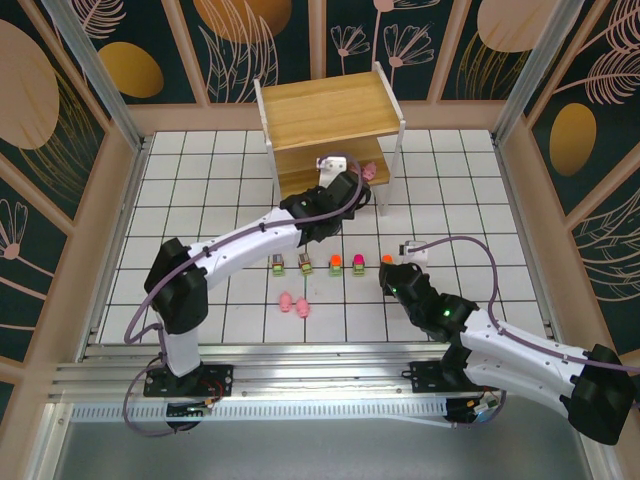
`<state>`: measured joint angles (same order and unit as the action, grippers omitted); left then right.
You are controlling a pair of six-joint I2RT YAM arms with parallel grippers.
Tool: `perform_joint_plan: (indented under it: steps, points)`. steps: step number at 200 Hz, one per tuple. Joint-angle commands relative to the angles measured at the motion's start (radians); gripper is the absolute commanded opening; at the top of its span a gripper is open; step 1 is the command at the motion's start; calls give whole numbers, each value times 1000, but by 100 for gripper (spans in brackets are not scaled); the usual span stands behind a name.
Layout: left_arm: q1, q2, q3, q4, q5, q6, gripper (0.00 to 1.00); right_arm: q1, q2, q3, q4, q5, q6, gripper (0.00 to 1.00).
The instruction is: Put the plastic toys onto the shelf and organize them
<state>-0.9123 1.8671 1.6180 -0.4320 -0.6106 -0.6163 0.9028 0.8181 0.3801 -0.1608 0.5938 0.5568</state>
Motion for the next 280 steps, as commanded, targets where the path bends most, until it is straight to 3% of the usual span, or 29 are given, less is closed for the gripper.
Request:
perform_joint_plan:
  steps: [1, 280]
  points:
    - [22, 26, 32, 46, 2, 36, 27, -7, 0, -16, 17, 15, -1, 43]
    - [66, 138, 68, 209, -55, 119, 28, -12, 7, -17, 23, 7, -5, 43]
